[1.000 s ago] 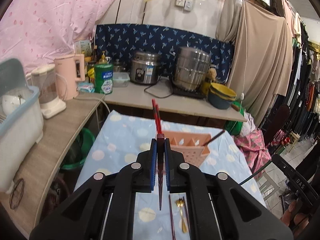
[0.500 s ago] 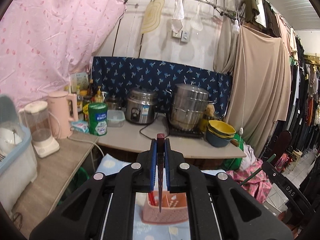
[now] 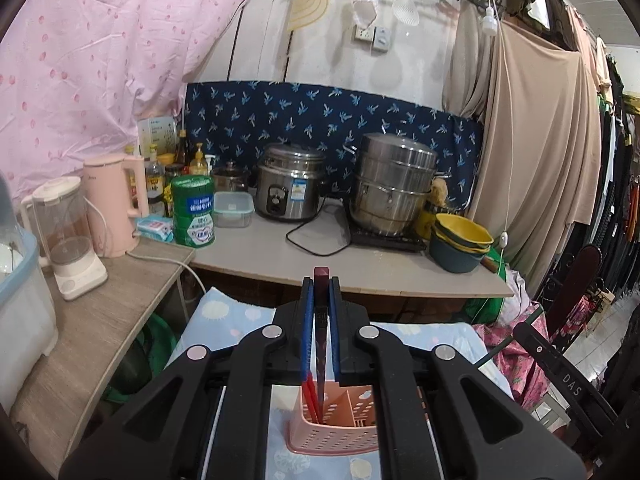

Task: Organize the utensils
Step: 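Carry the green chopstick over the caddy while the left tool carries the dark red one, then open the right tool into the caddy while the left tool releases its chopstick there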

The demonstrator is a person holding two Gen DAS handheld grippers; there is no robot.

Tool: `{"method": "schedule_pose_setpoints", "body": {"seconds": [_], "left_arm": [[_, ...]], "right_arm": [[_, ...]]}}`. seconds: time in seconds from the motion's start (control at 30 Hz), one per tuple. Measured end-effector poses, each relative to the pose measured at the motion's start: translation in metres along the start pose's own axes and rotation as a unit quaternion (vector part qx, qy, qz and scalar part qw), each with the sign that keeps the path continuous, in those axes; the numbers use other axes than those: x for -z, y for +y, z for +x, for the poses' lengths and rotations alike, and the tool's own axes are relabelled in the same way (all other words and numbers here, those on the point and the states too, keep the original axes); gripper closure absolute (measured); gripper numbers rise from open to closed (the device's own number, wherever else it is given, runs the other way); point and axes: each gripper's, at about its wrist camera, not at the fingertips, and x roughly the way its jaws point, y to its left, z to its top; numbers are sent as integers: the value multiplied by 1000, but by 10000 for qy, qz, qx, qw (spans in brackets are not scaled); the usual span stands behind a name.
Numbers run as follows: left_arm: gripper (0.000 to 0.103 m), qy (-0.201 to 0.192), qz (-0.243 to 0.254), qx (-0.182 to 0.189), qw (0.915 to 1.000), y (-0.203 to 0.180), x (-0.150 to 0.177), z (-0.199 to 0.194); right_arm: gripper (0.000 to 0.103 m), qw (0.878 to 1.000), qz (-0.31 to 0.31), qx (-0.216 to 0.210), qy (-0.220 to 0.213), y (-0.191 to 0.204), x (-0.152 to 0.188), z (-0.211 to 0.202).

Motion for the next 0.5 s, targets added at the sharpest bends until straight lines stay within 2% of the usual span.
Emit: {"method": "schedule_pose_setpoints", "body": {"seconds": [0.23, 0.37, 0.47, 0.5], "left_arm": [[95, 268, -58, -55, 9996, 6, 12, 15], [94, 374, -111, -168, 9991, 8, 18, 18], [82, 426, -158, -194, 9988, 10, 21, 17], [74, 422, -175, -214, 9987, 11, 22, 15]], "right_arm": [[96, 9997, -8, 69, 220, -4, 17, 13], [87, 9996, 100, 120, 226, -8, 21, 13], [83, 9996, 111, 144, 221, -9, 22, 9], [82, 9996, 106, 159, 214, -9, 22, 7]]}}
